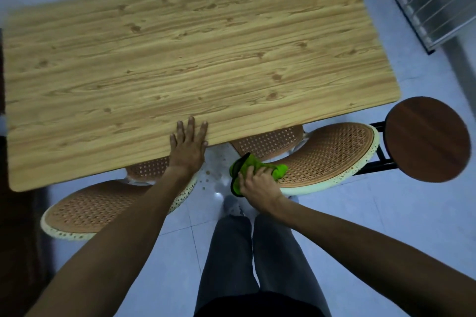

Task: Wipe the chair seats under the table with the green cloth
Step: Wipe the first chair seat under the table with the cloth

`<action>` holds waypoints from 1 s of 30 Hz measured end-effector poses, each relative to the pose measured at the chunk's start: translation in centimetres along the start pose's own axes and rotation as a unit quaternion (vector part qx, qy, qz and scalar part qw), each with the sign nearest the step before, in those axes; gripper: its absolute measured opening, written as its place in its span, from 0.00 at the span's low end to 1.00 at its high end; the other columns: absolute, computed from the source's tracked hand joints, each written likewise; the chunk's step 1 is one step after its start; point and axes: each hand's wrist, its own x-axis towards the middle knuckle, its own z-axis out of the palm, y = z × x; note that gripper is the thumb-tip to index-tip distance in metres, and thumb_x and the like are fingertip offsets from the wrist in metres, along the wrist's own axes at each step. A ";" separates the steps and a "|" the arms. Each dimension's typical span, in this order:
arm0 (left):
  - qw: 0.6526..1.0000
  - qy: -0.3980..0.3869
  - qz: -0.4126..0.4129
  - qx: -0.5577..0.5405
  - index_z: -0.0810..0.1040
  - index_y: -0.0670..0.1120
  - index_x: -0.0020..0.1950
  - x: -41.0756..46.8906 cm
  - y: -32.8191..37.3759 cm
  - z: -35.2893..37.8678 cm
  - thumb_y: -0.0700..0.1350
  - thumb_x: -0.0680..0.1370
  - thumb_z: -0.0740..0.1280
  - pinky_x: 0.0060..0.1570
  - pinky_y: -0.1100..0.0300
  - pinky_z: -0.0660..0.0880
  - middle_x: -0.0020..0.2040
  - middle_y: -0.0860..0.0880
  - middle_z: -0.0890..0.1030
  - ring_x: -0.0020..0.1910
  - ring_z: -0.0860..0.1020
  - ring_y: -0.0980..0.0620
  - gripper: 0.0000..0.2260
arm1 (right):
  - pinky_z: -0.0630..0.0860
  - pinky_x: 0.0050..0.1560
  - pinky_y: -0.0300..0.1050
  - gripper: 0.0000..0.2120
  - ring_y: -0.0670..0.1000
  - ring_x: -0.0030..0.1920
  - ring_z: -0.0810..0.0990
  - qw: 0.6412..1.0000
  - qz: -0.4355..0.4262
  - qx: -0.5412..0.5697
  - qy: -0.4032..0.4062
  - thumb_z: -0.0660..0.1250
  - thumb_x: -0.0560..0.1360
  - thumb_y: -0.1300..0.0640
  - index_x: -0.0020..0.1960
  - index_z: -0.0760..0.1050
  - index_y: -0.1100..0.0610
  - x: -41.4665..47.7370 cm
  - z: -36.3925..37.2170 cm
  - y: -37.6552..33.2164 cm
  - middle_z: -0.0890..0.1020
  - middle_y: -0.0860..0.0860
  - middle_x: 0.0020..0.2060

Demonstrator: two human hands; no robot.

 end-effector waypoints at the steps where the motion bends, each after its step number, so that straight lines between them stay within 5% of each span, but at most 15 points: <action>1: 1.000 0.001 0.000 -0.001 0.43 0.55 0.80 0.0 0.0 0.0 0.54 0.84 0.49 0.75 0.34 0.46 0.81 0.45 0.39 0.79 0.37 0.36 0.26 | 0.73 0.52 0.69 0.24 0.76 0.57 0.74 1.000 -0.011 0.002 0.005 0.54 0.81 0.62 0.75 0.56 0.65 -0.1 0.0 0.0 0.67 0.74 0.67; 10: 1.000 0.003 -0.003 0.002 0.43 0.56 0.80 -0.2 -0.3 0.1 0.55 0.84 0.48 0.75 0.34 0.46 0.81 0.46 0.39 0.79 0.37 0.36 0.26 | 0.81 0.48 0.59 0.31 0.68 0.51 0.81 0.994 -0.090 0.016 0.060 0.70 0.68 0.60 0.70 0.70 0.61 -3.1 0.7 2.1 0.78 0.66 0.60; 17: 1.000 0.008 -0.003 0.011 0.46 0.56 0.80 -0.3 0.1 -0.4 0.55 0.84 0.49 0.75 0.35 0.49 0.82 0.45 0.42 0.79 0.41 0.35 0.26 | 0.69 0.68 0.58 0.41 0.60 0.69 0.72 0.982 -0.117 0.009 0.147 0.74 0.68 0.61 0.76 0.60 0.53 -12.2 5.4 11.0 0.71 0.57 0.71; 23: 1.000 -0.011 -0.027 0.001 0.45 0.54 0.81 -0.5 1.3 -0.9 0.54 0.84 0.51 0.74 0.34 0.51 0.82 0.43 0.42 0.78 0.42 0.32 0.26 | 0.61 0.71 0.62 0.42 0.60 0.75 0.63 0.993 -0.026 0.006 0.115 0.64 0.69 0.72 0.77 0.56 0.48 -18.4 8.3 19.7 0.66 0.53 0.74; 30: 0.998 -0.012 -0.055 -0.015 0.47 0.51 0.81 -0.7 2.5 -0.7 0.52 0.84 0.54 0.71 0.31 0.56 0.81 0.41 0.45 0.77 0.44 0.29 0.28 | 0.63 0.71 0.61 0.36 0.57 0.71 0.68 0.986 -0.026 0.093 0.133 0.61 0.72 0.66 0.76 0.57 0.46 -14.6 7.2 13.7 0.70 0.51 0.72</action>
